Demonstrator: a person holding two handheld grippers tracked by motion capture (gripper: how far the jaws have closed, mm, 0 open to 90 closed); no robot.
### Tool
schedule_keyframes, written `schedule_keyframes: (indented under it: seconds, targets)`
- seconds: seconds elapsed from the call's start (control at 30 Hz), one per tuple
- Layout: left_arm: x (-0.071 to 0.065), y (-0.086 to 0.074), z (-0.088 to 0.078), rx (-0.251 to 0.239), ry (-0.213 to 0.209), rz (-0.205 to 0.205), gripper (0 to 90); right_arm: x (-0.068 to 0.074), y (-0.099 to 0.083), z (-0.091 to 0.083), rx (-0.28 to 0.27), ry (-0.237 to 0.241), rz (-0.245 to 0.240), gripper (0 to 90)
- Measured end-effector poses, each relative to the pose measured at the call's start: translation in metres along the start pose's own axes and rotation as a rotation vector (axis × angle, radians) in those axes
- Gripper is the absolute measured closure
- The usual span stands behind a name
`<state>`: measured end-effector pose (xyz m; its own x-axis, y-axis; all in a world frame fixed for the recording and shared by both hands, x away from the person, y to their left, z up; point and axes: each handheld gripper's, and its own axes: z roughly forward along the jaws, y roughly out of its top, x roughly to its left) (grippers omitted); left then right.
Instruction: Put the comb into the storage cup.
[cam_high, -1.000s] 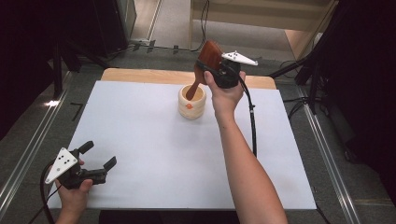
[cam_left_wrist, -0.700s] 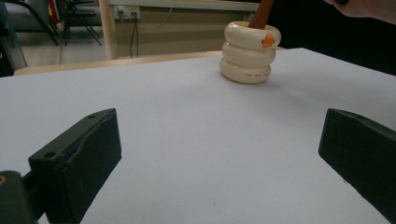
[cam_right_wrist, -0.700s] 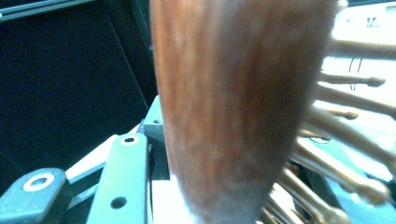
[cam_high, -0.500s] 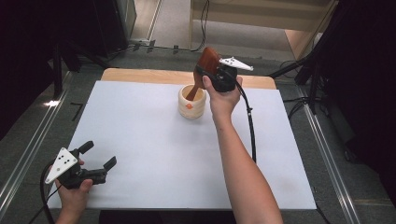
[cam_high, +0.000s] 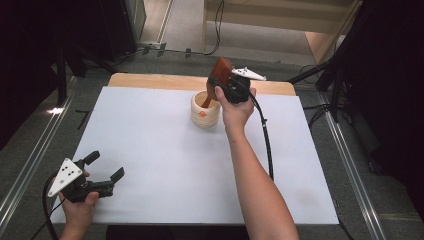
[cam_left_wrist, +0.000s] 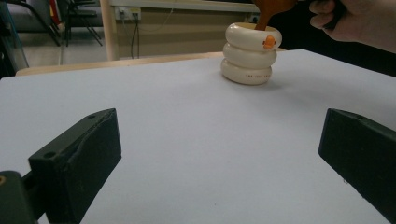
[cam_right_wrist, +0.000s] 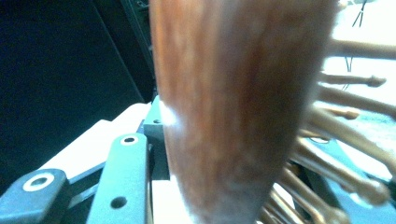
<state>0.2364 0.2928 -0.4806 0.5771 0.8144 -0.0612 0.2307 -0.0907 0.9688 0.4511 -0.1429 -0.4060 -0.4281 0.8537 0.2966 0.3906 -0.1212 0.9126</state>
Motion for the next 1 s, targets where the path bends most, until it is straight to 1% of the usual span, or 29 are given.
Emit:
schedule_keyframes:
  seconds: [0.13, 0.2, 0.33, 0.4, 0.47, 0.63, 0.73, 0.8, 0.87, 0.93, 1.0]
  targets:
    - [0.000, 0.000, 0.000, 0.001, -0.001, 0.001, 0.0, 0.000, -0.005, 0.003, 0.007, -0.003, 0.014, 53.4]
    - [0.000, 0.000, 0.000, 0.000, 0.000, 0.002, 0.0, -0.002, -0.007, 0.004, 0.011, -0.009, 0.013, 53.4]
    - [0.000, 0.000, 0.000, 0.000, 0.000, 0.000, 0.0, -0.006, -0.013, 0.006, 0.016, -0.019, 0.025, 53.4]
    - [0.000, 0.000, 0.000, 0.000, 0.000, 0.001, 0.0, -0.008, -0.016, 0.007, 0.019, -0.023, 0.039, 53.5]
    - [0.000, 0.000, 0.000, 0.000, 0.000, 0.000, 0.0, -0.010, -0.017, 0.007, 0.012, -0.017, 0.056, 53.4]
    - [0.000, 0.000, 0.000, -0.001, 0.001, 0.000, 0.0, -0.010, -0.018, 0.008, 0.010, -0.016, 0.071, 53.3]
    - [0.000, 0.000, 0.000, -0.002, 0.006, 0.000, 0.0, -0.012, -0.020, 0.009, 0.009, -0.013, 0.106, 53.1]
    - [0.000, 0.000, 0.000, -0.003, 0.006, -0.002, 0.0, -0.014, -0.022, 0.010, 0.003, -0.016, 0.139, 52.8]
    - [0.000, 0.000, 0.000, -0.003, 0.005, -0.002, 0.0, -0.018, -0.024, 0.011, 0.002, -0.010, 0.171, 52.2]
    - [0.000, 0.000, 0.000, -0.002, 0.004, -0.001, 0.0, -0.021, -0.026, 0.011, -0.005, -0.019, 0.198, 51.2]
    - [0.000, 0.000, 0.000, -0.002, 0.004, 0.000, 0.0, -0.024, -0.027, 0.011, 0.000, -0.011, 0.215, 49.9]
